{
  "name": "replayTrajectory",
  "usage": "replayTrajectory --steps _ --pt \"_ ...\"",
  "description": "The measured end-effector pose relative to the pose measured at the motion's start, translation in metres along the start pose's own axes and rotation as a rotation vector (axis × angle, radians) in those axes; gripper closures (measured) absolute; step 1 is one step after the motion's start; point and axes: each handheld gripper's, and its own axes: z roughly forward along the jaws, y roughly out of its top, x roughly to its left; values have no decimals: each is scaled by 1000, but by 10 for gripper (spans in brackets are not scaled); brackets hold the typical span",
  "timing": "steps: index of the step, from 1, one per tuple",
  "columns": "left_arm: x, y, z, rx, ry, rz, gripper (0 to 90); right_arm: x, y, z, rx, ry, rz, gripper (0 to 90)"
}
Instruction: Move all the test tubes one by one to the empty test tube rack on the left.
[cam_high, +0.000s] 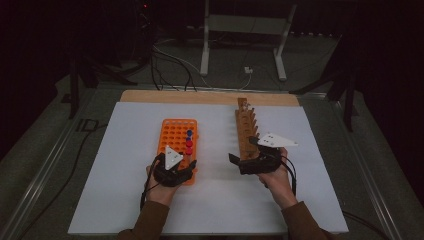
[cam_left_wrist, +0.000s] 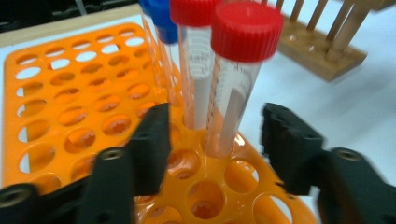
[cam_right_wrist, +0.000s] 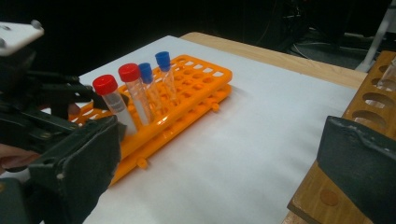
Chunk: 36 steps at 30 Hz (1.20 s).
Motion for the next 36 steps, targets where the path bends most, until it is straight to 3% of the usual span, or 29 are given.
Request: replayTrajectory --steps 3,10,12,18,26,36 --pt "6 1 -7 -35 -14 -29 276 -1 0 0 -1 -1 1 1" --pt "23 3 -25 -103 -99 -97 208 -1 1 0 -3 -4 2 1" --pt "26 3 -28 -104 -97 -98 161 -2 1 0 -4 -5 1 1" --pt "36 4 -34 -118 -78 -115 149 -4 4 -1 -10 -9 1 1" --pt "39 7 -36 -105 -58 -115 5 -10 15 0 -7 -19 -13 0" --pt "45 4 -36 -123 -54 -155 3 -33 38 1 -6 -110 -49 1"
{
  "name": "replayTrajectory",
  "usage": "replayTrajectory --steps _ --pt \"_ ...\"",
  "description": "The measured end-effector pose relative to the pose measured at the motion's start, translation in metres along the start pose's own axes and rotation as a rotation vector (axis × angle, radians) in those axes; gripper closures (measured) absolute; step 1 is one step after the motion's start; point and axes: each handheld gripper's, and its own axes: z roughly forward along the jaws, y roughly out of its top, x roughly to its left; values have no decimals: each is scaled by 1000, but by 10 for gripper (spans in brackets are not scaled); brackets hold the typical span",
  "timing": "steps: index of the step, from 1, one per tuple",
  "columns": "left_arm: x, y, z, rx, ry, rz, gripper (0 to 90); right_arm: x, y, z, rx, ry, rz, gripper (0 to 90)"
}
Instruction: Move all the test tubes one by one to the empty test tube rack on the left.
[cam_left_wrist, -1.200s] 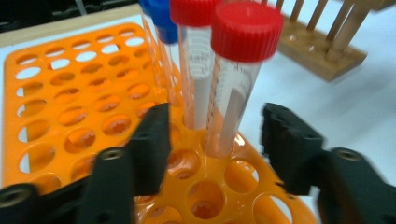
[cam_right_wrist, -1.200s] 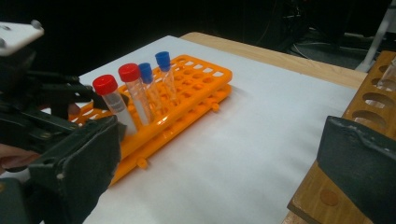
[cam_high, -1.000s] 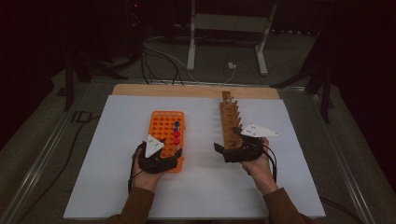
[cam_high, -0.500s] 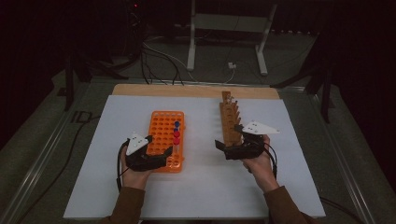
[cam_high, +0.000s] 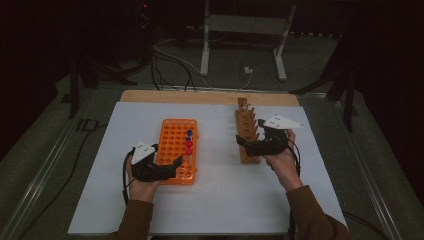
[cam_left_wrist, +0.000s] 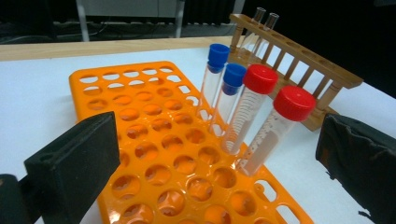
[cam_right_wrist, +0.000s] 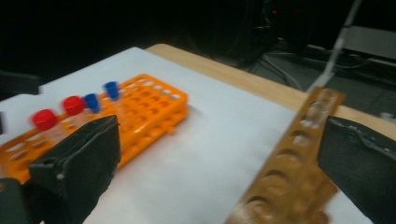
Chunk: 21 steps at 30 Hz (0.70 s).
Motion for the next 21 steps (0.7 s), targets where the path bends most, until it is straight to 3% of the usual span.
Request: replayTrajectory --steps 11,21 --pt "-2 -2 1 8 18 3 3 -24 12 16 -5 -19 28 13" --pt "-4 -4 0 10 28 8 3 -43 19 43 9 -58 48 32"
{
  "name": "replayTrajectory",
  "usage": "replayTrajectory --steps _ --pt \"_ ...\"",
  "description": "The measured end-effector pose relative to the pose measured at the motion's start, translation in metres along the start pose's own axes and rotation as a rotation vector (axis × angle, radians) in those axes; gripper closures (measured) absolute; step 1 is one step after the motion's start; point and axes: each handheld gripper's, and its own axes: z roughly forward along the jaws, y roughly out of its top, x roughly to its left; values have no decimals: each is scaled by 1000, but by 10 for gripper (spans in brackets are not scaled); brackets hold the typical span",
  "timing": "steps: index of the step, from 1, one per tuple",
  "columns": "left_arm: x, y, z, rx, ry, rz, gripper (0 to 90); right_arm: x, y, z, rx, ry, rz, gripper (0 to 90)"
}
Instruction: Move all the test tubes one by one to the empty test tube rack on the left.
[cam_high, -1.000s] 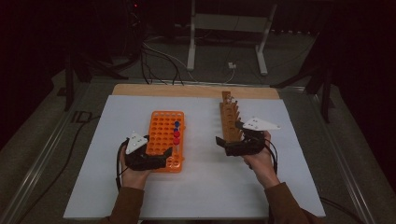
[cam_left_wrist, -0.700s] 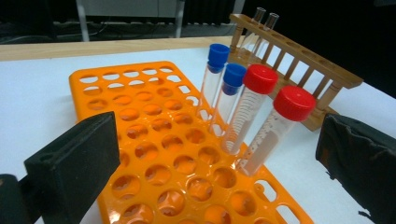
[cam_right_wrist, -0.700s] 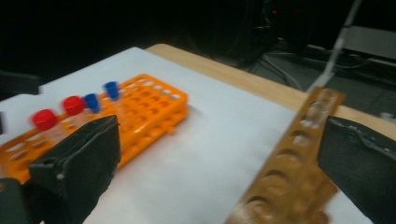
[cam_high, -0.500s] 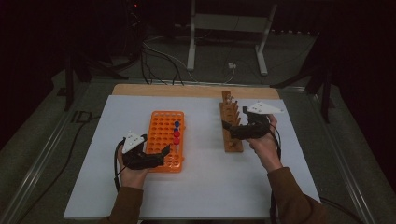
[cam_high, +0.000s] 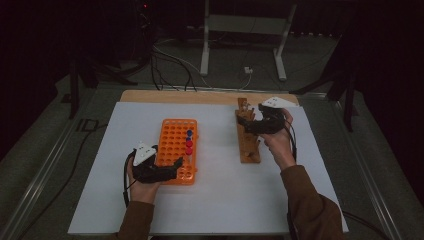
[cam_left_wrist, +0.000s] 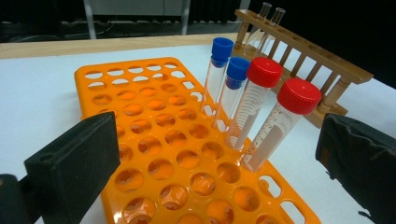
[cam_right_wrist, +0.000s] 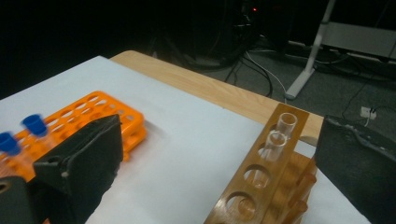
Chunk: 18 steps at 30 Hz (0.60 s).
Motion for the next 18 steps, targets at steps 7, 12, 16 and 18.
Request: replayTrajectory --steps 7,12,16,18 --pt "1 -1 1 7 0 -6 3 -13 -4 14 10 -21 34 63" --pt "0 -1 3 16 0 -4 3 -25 -10 26 28 -46 87 169" --pt "0 -1 3 15 -2 -9 3 -29 -9 37 50 -76 89 288" --pt "1 -1 3 15 -4 -12 3 -30 -8 43 56 -95 80 347"
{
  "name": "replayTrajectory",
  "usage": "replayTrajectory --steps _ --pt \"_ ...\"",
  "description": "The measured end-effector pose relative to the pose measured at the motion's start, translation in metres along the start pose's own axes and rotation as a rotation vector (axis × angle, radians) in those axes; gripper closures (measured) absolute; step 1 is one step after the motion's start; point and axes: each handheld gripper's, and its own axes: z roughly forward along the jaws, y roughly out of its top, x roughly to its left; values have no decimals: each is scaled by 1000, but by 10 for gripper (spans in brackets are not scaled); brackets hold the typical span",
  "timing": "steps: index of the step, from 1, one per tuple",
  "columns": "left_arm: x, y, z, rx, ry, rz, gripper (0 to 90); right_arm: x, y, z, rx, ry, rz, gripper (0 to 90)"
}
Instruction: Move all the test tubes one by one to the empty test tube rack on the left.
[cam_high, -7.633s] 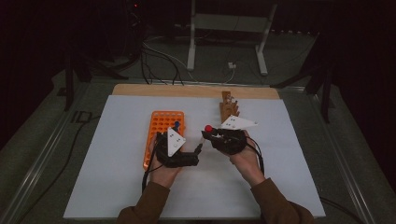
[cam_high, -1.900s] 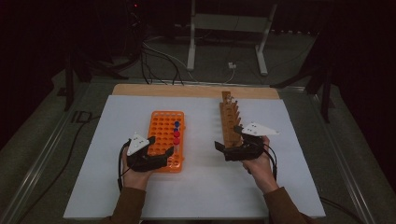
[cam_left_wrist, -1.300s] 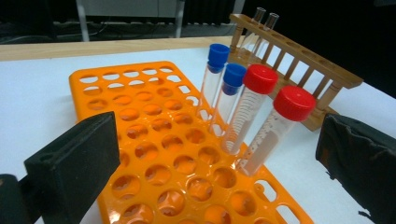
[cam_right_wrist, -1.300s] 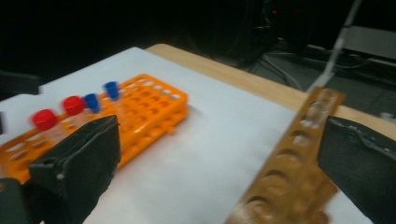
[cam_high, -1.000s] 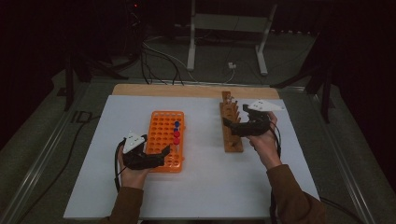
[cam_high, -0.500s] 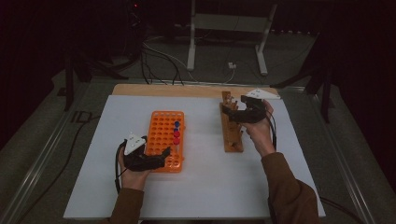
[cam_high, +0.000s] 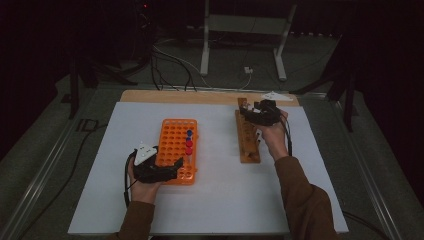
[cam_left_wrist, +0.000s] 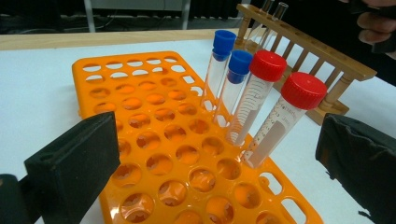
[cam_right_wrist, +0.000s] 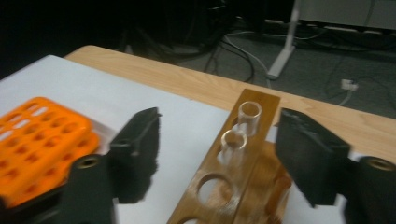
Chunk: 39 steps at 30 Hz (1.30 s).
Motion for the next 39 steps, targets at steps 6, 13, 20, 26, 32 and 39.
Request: replayTrajectory --steps 6,13,20,26,32,39 --pt "1 0 -1 -5 -6 -11 3 -2 1 18 29 -27 2 487" --pt "2 0 -2 -7 -8 -19 3 -2 -6 31 73 -70 8 629" --pt "1 0 0 0 -10 -16 4 -3 -9 34 101 -75 5 744" --pt "0 -1 -1 -2 -9 -16 4 -1 -8 35 108 -93 -7 759" --pt "1 -1 -1 -1 -7 -16 3 0 -5 28 82 -104 3 762" --pt "-1 -1 0 2 -6 -10 4 3 1 17 50 -102 -17 762"
